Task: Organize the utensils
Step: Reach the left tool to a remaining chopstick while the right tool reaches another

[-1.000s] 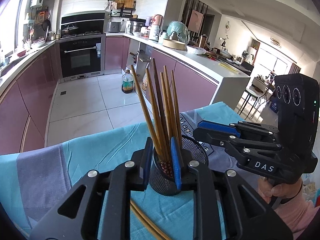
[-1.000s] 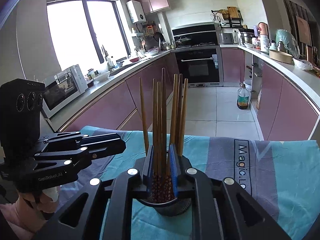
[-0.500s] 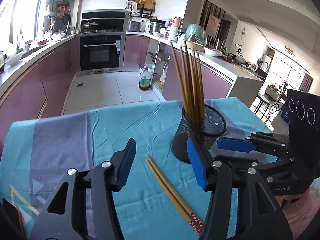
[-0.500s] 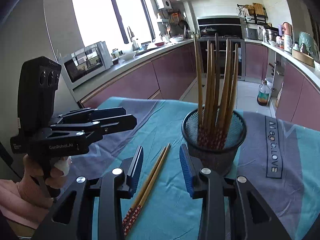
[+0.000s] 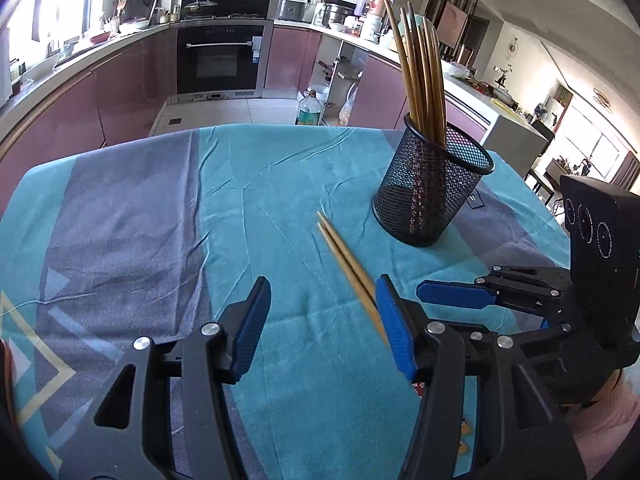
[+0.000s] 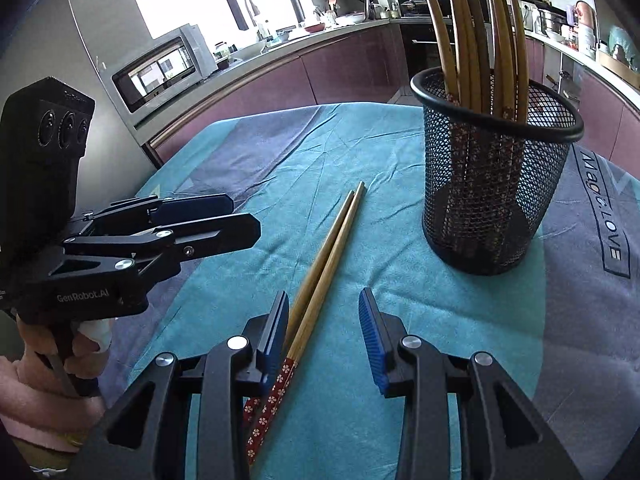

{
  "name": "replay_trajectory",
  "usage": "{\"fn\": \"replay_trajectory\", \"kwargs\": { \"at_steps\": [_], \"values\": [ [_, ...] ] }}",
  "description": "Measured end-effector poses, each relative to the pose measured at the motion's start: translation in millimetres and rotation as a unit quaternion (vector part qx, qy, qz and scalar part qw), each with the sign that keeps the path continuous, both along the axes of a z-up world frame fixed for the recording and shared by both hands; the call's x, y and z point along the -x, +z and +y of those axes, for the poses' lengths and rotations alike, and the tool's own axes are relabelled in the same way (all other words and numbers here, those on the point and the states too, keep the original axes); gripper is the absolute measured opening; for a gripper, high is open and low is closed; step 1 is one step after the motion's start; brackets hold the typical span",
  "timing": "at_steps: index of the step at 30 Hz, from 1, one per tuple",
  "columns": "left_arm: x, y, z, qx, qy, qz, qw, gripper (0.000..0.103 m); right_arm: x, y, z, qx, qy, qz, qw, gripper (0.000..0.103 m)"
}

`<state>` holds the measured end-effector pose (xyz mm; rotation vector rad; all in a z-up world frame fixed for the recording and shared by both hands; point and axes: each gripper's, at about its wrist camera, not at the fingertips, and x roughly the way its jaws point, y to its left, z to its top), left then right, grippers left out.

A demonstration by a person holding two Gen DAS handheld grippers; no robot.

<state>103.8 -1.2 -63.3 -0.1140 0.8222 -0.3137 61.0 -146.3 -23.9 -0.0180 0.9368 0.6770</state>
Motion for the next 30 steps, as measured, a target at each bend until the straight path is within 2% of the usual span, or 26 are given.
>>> {"fn": "replay_trajectory", "kwargs": {
  "at_steps": [6, 13, 22, 30],
  "values": [
    [3.7, -6.1, -3.1, 0.000, -0.003, 0.005, 1.0000, 0.054, 5.5, -7.2, 3.6, 0.024, -0.004, -0.007, 1.000, 0.033],
    [3.1, -8.1, -10.7, -0.003, -0.008, 0.014, 0.9999, 0.055, 7.7, -8.3, 4.6, 0.039, -0.010, -0.014, 0.999, 0.027],
    [-0.3, -16.3, -31.1, -0.019, -0.031, 0.021, 0.9991, 0.054, 0.6, -8.9, -12.4, 0.017, -0.040, 0.006, 0.999, 0.024],
    [-4.7, -28.4, -57.5, -0.053, -0.067, 0.030, 0.9959, 0.049, -9.5, -8.0, -16.1, 0.012, -0.037, 0.010, 0.999, 0.024]
  ]
}}
